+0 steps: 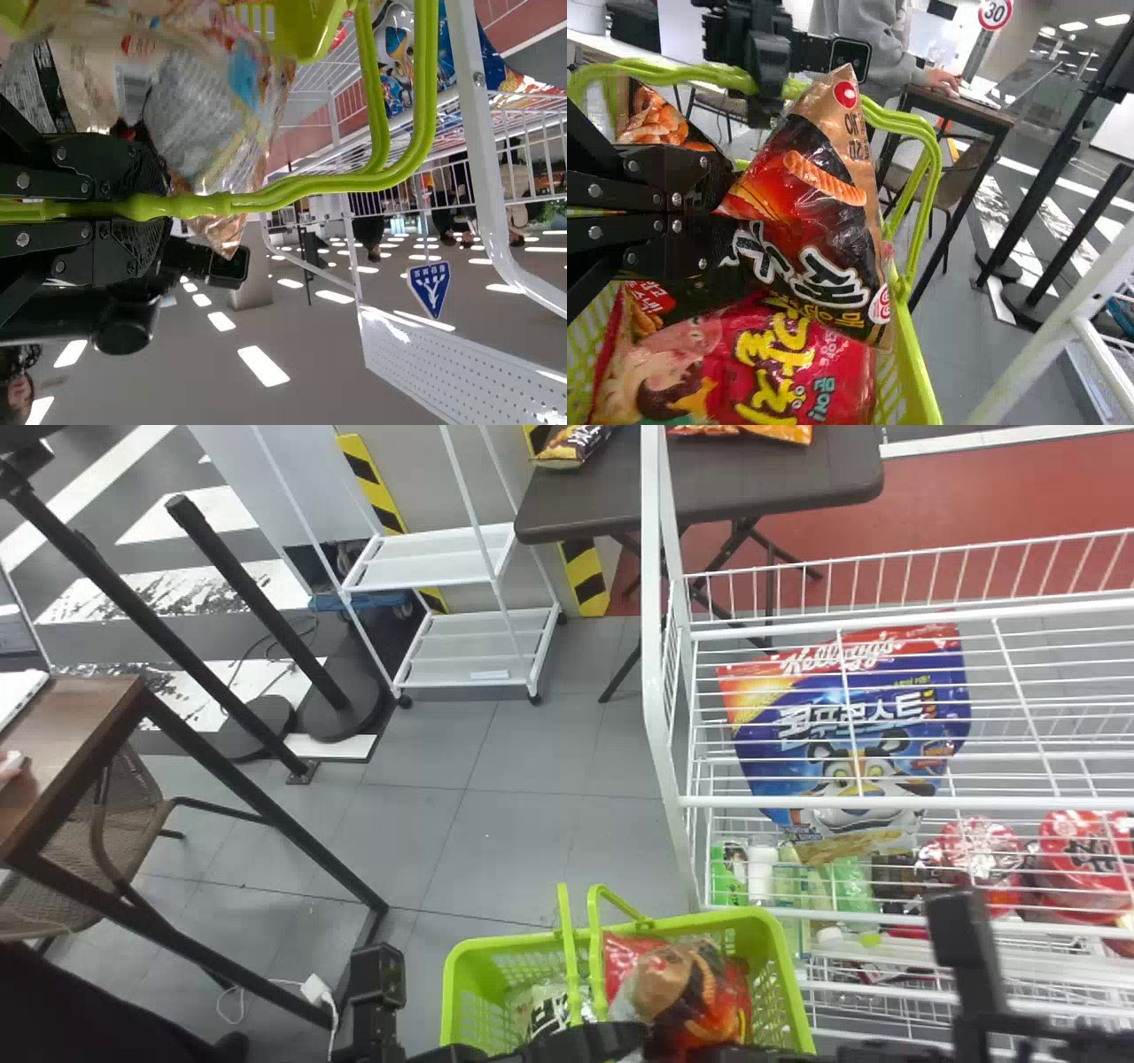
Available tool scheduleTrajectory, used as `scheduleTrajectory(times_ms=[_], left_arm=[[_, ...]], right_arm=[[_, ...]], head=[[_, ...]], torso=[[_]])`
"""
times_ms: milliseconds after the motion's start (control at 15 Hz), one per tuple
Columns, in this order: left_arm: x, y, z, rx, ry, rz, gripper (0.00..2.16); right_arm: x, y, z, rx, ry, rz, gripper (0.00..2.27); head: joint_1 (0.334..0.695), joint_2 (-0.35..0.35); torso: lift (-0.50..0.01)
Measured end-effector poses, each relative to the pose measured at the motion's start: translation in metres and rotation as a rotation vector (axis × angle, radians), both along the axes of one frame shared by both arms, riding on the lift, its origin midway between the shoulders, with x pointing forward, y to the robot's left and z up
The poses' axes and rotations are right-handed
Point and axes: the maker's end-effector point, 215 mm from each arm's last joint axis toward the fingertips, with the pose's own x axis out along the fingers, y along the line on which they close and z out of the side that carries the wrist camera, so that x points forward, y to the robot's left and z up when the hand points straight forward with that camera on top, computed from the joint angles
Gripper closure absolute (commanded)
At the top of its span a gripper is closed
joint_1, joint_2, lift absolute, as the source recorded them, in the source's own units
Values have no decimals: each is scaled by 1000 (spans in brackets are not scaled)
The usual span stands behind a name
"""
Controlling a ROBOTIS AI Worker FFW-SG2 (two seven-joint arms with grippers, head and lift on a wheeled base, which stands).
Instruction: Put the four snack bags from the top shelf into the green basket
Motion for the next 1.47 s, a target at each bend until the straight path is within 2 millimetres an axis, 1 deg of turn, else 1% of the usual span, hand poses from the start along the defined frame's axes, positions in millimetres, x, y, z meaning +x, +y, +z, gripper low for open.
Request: scheduleTrajectory(times_ms=[67,133,200,267,333,467,600,733,867,933,1067,1200,1267,1333,1400,1467], left_arm=[[0,-1,0,-2,0,-3,1892],[0,-2,1,-2,-1,-6,1892],[0,-3,1,-3,-1,-7,1892],[0,-3,2,-4,-2,-8,1892],[0,-4,2,-4,-2,-8,1892],[0,-4,2,-5,-3,-8,1892],[-1,-2,2,-3,-2,-6,1892],[-1,0,2,-1,-2,-1,1892],[0,3,2,1,-4,6,1892],[0,3,2,2,-5,8,1892],[1,4,2,2,-5,9,1892],[1,5,3,1,-6,11,1892],[1,5,3,1,-6,11,1892],[2,4,3,1,-7,11,1892],[2,4,3,1,-8,10,1892],[2,4,3,0,-8,9,1892]], right_arm=[[-2,12,-7,0,13,14,2199],[-4,21,-13,-3,24,29,1922],[-7,30,-18,-5,30,41,1166],[-7,36,-21,-2,28,44,137],[-7,40,-22,1,22,43,-2],[-7,39,-22,7,18,42,-2],[-12,25,-15,21,34,40,16],[-27,1,-8,-4,86,61,16],[-46,-30,3,-25,156,88,19],[-42,-45,11,-28,159,75,29],[-19,-72,32,-25,105,8,29],[0,-101,45,-37,52,-67,29],[7,-118,46,-52,39,-108,29],[14,-134,40,-81,22,-157,29],[38,-150,31,-128,-56,-239,29],[67,-164,23,-181,-161,-320,29]], head=[[695,350],[695,350],[695,350],[695,350],[695,350],[695,350],[695,350],[695,350],[695,350],[695,350],[695,350],[695,350],[695,350],[695,341],[695,298],[695,256]], torso=[[0],[0],[0],[0],[0],[0],[0],[0],[0],[0],[0],[0],[0],[0],[0],[0]])
